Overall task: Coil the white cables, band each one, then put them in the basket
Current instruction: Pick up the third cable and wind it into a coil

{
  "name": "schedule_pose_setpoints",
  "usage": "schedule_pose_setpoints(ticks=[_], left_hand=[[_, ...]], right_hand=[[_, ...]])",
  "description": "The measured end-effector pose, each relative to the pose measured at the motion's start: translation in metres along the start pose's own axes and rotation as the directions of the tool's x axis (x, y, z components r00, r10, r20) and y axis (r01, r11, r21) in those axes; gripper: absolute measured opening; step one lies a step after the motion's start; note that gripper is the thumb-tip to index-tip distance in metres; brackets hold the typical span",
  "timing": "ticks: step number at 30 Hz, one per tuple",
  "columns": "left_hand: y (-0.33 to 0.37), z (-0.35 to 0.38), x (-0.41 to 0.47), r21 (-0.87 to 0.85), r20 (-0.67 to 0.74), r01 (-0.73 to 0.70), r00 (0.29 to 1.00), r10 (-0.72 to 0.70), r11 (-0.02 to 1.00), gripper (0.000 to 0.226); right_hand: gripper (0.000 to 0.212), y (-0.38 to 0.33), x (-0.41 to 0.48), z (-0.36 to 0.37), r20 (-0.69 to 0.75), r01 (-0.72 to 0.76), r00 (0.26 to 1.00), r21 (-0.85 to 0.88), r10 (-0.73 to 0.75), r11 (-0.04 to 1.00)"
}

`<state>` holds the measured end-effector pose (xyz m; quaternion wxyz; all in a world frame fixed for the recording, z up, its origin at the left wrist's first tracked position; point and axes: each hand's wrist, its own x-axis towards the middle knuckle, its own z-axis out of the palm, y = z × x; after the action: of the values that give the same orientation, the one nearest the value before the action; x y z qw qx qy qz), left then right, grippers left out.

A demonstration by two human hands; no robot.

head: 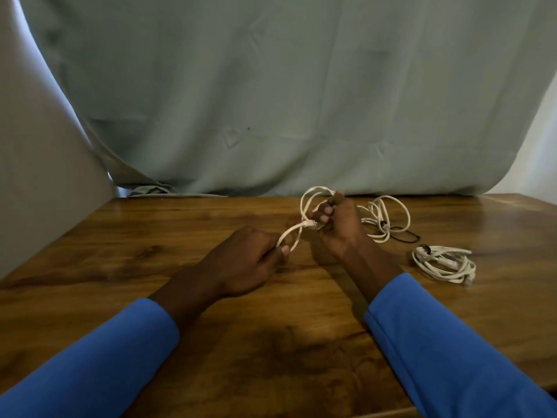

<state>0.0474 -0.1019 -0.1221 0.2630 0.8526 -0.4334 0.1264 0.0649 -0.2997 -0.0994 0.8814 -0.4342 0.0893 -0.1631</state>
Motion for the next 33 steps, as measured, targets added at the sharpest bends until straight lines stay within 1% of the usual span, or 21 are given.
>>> schedule_pose_setpoints(ticks=[2, 3, 4, 5, 6, 7, 10, 12, 13, 14, 16, 17, 19, 20, 22, 25, 27, 28, 30, 32, 33], left_hand=[[-0.004, -0.002, -0.001, 0.026, -0.022, 0.003, 1.000, -0.002, 1.000, 0.026], [-0.004, -0.004, -0.001, 0.029, -0.027, -0.013, 1.000, 0.014, 1.000, 0.025], [-0.002, -0.005, -0.002, 0.031, -0.028, -0.041, 0.999, 0.042, 0.999, 0.023], [0.001, -0.005, -0.002, 0.020, -0.020, -0.070, 0.997, 0.070, 0.997, 0.022], [0.005, -0.004, -0.002, -0.016, -0.002, -0.086, 0.996, 0.086, 0.996, 0.021], [0.010, -0.001, -0.002, -0.084, 0.026, -0.078, 0.996, 0.080, 0.993, 0.021], [0.025, 0.009, -0.001, -0.298, 0.109, -0.020, 0.992, 0.055, 0.954, 0.022], [0.028, 0.014, 0.001, -0.408, 0.101, -0.020, 0.993, 0.068, 0.913, 0.022], [0.026, 0.016, 0.002, -0.498, 0.079, -0.008, 0.995, 0.054, 0.867, 0.023], [0.024, 0.016, 0.004, -0.603, 0.049, 0.011, 0.999, 0.023, 0.797, 0.023], [0.015, 0.014, 0.006, -0.766, -0.005, 0.030, 0.999, -0.052, 0.643, 0.024], [0.011, 0.013, 0.007, -0.804, -0.031, 0.025, 0.996, -0.083, 0.594, 0.025], [0.004, 0.008, 0.009, -0.835, -0.108, -0.008, 0.983, -0.150, 0.550, 0.023], [0.001, 0.004, 0.010, -0.848, -0.144, -0.023, 0.971, -0.189, 0.530, 0.022], [-0.004, -0.001, 0.013, -0.870, -0.187, -0.035, 0.946, -0.264, 0.493, 0.023], [-0.006, -0.005, 0.013, -0.889, -0.242, -0.068, 0.910, -0.337, 0.453, 0.025], [-0.003, -0.007, 0.012, -0.899, -0.290, -0.111, 0.874, -0.389, 0.423, 0.024], [-0.003, -0.009, 0.013, -0.892, -0.322, -0.118, 0.843, -0.430, 0.436, 0.025], [-0.003, -0.010, 0.014, -0.853, -0.386, -0.099, 0.781, -0.491, 0.513, 0.022], [-0.005, -0.010, 0.016, -0.824, -0.417, -0.060, 0.738, -0.531, 0.563, 0.022], [-0.007, -0.009, 0.017, -0.813, -0.432, -0.036, 0.707, -0.560, 0.582, 0.025]], right_hand=[[0.040, 0.000, -0.002, 0.001, -0.034, 0.068, 0.997, -0.097, -0.071, 0.993], [0.039, 0.001, 0.002, 0.002, -0.067, 0.135, 0.986, -0.227, -0.154, 0.964], [0.038, 0.004, 0.004, 0.002, -0.082, 0.202, 0.964, -0.390, -0.252, 0.898], [0.040, 0.006, 0.005, 0.000, -0.072, 0.246, 0.939, -0.544, -0.336, 0.802], [0.043, 0.010, 0.008, -0.001, -0.042, 0.273, 0.919, -0.647, -0.391, 0.712], [0.043, 0.013, 0.008, -0.002, -0.014, 0.286, 0.910, -0.702, -0.414, 0.652], [0.029, 0.021, -0.002, 0.004, 0.084, 0.341, 0.905, -0.729, -0.417, 0.593], [0.024, 0.025, -0.009, 0.006, 0.195, 0.397, 0.895, -0.759, -0.402, 0.516], [0.022, 0.026, -0.015, 0.007, 0.255, 0.420, 0.896, -0.750, -0.363, 0.511], [0.021, 0.026, -0.020, 0.007, 0.316, 0.432, 0.901, -0.722, -0.298, 0.540], [0.026, 0.025, -0.031, 0.008, 0.434, 0.420, 0.888, -0.627, -0.154, 0.656], [0.027, 0.024, -0.037, 0.011, 0.482, 0.371, 0.873, -0.566, -0.069, 0.736], [0.028, 0.026, -0.046, 0.021, 0.510, 0.196, 0.857, -0.458, 0.075, 0.867], [0.032, 0.027, -0.048, 0.027, 0.507, 0.108, 0.852, -0.412, 0.129, 0.905], [0.036, 0.030, -0.049, 0.035, 0.501, 0.024, 0.848, -0.359, 0.171, 0.933], [0.046, 0.030, -0.051, 0.037, 0.558, 0.031, 0.809, -0.354, 0.185, 0.935], [0.057, 0.033, -0.045, 0.034, 0.577, 0.129, 0.804, -0.410, 0.147, 0.903], [0.058, 0.034, -0.043, 0.033, 0.557, 0.194, 0.823, -0.458, 0.110, 0.867], [0.063, 0.035, -0.040, 0.032, 0.539, 0.306, 0.842, -0.540, 0.042, 0.784], [0.069, 0.034, -0.042, 0.031, 0.545, 0.364, 0.838, -0.577, 0.014, 0.731], [0.069, 0.034, -0.043, 0.031, 0.548, 0.367, 0.836, -0.571, 0.009, 0.735]])
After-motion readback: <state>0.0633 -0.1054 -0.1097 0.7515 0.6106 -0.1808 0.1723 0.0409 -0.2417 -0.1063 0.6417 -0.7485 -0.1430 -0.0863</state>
